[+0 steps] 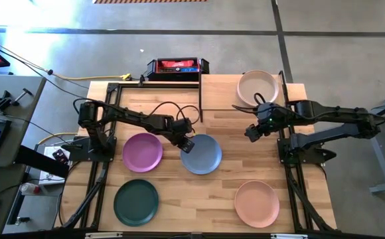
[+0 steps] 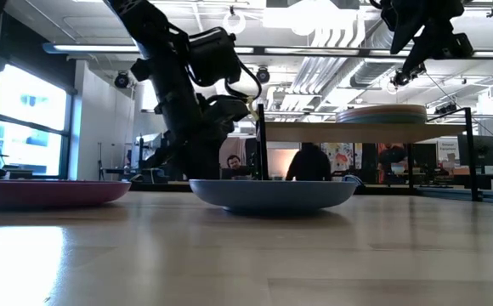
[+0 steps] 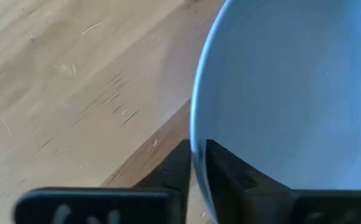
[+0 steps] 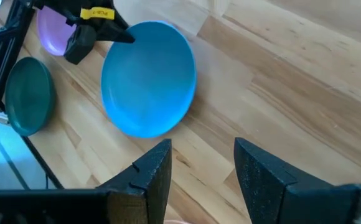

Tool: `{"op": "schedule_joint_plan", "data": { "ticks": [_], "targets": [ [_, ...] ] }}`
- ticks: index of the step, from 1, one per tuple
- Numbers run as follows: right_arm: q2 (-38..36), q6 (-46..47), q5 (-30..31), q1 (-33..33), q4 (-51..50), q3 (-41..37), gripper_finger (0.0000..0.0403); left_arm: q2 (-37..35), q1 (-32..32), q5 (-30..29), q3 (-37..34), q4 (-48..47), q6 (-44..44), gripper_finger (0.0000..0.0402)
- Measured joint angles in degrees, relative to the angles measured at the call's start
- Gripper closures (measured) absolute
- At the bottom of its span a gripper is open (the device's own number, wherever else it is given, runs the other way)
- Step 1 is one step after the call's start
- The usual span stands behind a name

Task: Place and stack plates onto a shelf
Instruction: Put the dark blue plate on the shelf

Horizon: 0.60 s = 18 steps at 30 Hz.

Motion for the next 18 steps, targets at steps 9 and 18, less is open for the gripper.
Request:
{"op": "schedule_joint_plan", "data": {
  "ticks": [9,18],
  "targets": [
    [0.00,-1.45,1.17,0.00,0.00,0.00,0.0249,-0.31,-1.29,0.09,1.34,-0.23,3.05,0.0398],
    [0.00,-1.09,1.55,0.25,2.79,0.00,0.0249,-0.28,-1.92,-0.80,9.60,-8.37,8.34,0.0400]
  ]
}}
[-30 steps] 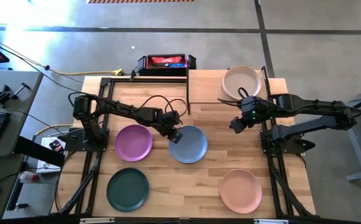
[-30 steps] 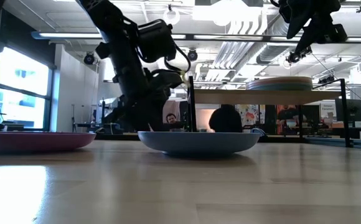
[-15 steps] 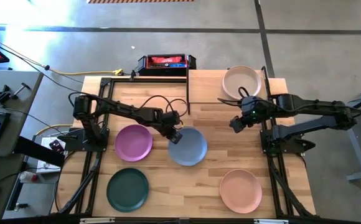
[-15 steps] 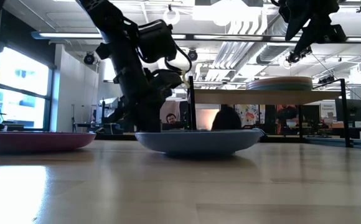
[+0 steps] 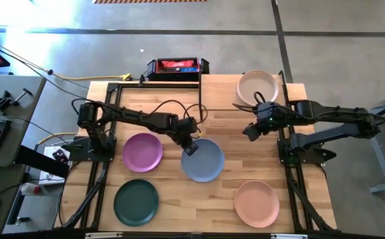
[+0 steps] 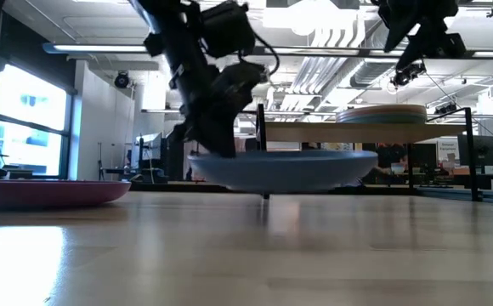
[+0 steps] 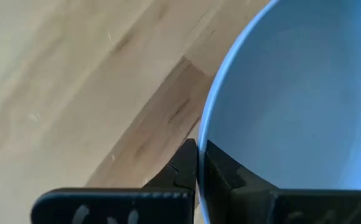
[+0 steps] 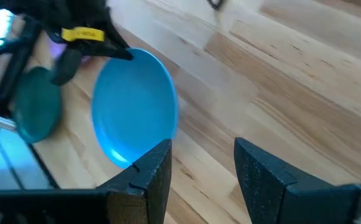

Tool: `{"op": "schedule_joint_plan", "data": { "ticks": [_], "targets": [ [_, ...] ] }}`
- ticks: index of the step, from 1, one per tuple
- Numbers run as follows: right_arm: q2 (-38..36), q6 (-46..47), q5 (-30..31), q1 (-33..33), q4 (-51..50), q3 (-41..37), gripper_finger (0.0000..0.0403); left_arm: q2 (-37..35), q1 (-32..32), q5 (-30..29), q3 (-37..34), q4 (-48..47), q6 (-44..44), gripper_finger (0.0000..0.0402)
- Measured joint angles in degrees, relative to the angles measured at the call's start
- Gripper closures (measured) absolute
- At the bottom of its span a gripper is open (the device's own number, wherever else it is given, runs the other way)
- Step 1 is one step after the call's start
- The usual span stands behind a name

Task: Place and stack plates onto a shelf
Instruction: Put the dark blue plate on the shelf

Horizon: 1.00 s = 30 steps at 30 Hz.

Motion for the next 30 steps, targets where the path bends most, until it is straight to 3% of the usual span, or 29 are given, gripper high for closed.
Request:
{"op": "schedule_joint_plan", "data": {
  "ticks": [16,24,30],
  "targets": [
    [-4.27,-7.29,0.11,0.10,18.23,0.00,0.0249,0.00,3.18,-3.88,22.73,-19.75,12.53,0.0401],
    [-9.45,-11.89,3.55,0.10,25.80,0.00,0.0249,-0.01,9.03,-4.06,31.49,-20.49,16.72,0.0401],
    [-11.07,-13.91,4.59,0.10,26.82,0.00,0.0249,-0.04,13.25,-11.29,36.61,-17.91,21.57,0.0401]
  ]
}}
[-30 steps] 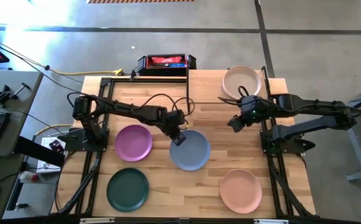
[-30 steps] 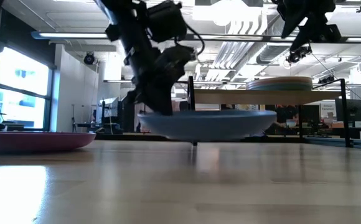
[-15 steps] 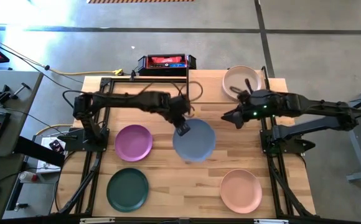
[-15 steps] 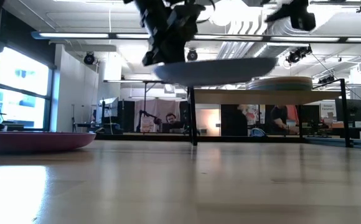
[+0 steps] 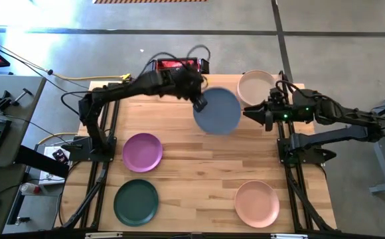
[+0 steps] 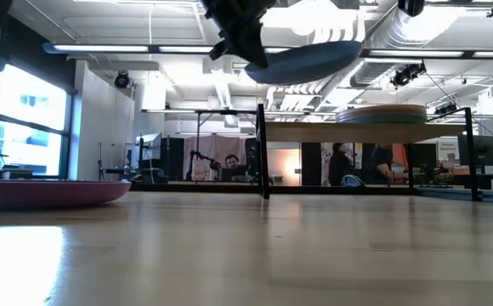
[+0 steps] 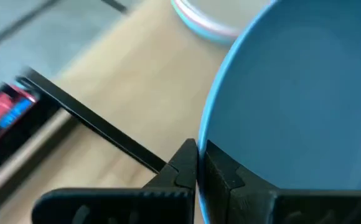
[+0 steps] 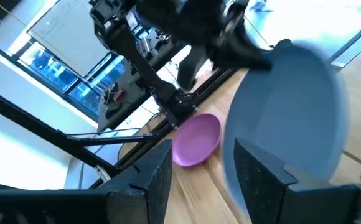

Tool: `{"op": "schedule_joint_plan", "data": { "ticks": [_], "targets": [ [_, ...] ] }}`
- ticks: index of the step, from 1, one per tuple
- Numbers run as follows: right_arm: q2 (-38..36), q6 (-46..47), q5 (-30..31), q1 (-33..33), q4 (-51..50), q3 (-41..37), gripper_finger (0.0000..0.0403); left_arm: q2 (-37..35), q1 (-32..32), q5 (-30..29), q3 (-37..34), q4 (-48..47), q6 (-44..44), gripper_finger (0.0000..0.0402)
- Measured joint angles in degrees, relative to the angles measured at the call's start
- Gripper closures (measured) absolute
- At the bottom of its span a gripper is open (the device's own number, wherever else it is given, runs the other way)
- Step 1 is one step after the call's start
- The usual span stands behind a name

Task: Place and stack plates onto a shelf
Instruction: Put the dark blue plate on the shelf

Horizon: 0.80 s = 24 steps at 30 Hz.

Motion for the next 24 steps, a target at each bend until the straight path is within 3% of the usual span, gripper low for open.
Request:
{"op": "schedule_joint_plan", "data": {
  "ticks": [18,24],
  "targets": [
    [0.16,-1.52,-0.11,0.00,-2.25,0.00,0.0249,0.62,9.53,0.15,2.99,17.17,6.04,0.0401],
    [0.16,-1.51,-0.11,0.02,-2.25,0.00,0.0249,3.88,10.91,0.13,2.95,15.16,4.10,0.0401]
  ]
}}
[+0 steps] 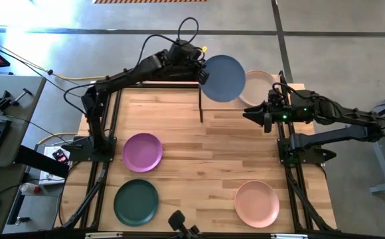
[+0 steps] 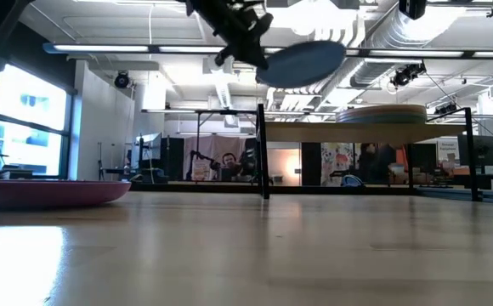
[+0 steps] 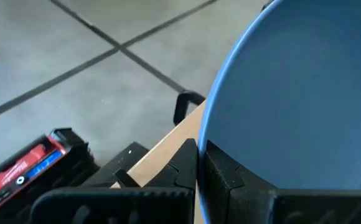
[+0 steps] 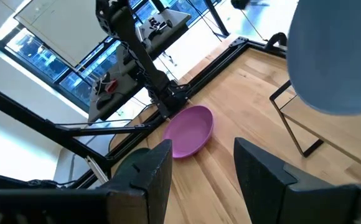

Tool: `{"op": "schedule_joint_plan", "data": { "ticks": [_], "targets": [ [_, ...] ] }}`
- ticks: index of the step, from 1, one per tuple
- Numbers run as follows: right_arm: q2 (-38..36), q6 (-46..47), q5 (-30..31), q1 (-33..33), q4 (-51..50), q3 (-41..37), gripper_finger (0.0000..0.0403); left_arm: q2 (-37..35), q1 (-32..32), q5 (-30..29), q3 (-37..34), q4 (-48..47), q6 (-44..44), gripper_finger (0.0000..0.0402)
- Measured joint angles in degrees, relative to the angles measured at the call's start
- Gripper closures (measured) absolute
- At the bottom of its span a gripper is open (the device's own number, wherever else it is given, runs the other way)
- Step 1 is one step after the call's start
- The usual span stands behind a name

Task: Place and stack plates onto a shelf
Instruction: Put the dark blue plate on the shelf

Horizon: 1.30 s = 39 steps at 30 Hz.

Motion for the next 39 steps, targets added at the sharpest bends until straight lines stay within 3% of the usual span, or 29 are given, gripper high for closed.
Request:
{"op": "schedule_joint_plan", "data": {
  "ticks": [12,30,39],
  "targets": [
    [0.00,0.13,0.00,-0.02,0.00,0.00,0.0249,5.30,-0.17,0.46,-0.04,0.43,-2.74,0.0401],
    [0.00,0.04,0.00,-0.02,0.00,0.00,0.0249,6.17,-0.12,-0.98,-0.04,-2.90,-8.89,0.0401],
    [0.00,-2.73,2.19,-0.02,-0.21,0.00,0.0249,-0.20,-0.93,0.01,-0.07,-2.47,-6.84,0.0401]
  ]
}}
